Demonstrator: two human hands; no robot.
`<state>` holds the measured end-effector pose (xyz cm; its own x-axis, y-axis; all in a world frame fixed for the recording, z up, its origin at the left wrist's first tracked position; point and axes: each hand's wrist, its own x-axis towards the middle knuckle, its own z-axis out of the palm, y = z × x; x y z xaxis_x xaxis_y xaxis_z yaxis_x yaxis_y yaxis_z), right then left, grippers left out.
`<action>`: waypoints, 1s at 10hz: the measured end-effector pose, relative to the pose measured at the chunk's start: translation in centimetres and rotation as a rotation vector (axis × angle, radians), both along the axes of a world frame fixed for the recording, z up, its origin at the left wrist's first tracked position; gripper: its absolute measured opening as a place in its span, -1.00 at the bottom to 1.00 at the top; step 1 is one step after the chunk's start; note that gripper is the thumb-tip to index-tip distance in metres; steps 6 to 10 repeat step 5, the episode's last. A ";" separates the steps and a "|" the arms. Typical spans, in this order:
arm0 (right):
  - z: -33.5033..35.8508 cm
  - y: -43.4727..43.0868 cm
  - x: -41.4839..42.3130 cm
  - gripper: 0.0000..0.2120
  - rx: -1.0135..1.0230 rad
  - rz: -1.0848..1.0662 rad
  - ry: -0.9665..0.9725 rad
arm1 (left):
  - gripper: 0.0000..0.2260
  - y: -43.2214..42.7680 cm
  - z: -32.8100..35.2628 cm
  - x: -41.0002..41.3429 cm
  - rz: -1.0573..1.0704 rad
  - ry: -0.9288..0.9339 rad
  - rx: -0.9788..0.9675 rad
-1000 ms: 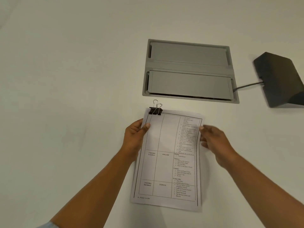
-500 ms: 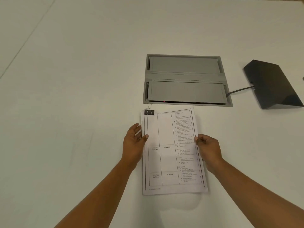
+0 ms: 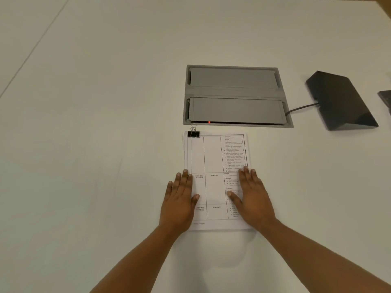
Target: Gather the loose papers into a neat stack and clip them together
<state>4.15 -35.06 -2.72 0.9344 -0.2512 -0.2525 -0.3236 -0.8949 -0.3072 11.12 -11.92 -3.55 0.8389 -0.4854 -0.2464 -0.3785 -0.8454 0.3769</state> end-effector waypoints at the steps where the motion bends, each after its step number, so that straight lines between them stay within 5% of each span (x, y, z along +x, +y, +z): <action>1: -0.3 -0.2 0.4 -0.15 0.010 0.008 -0.016 | -0.44 -0.1 -0.1 0.4 -0.021 -0.022 0.013; 5: 2.6 -0.3 0.1 -0.15 0.351 -0.178 -0.106 | -0.28 0.1 2.2 0.5 0.003 0.047 0.063; 10: 2.6 -0.3 0.1 -0.15 0.351 -0.178 -0.106 | -0.28 0.1 2.2 0.5 0.003 0.047 0.063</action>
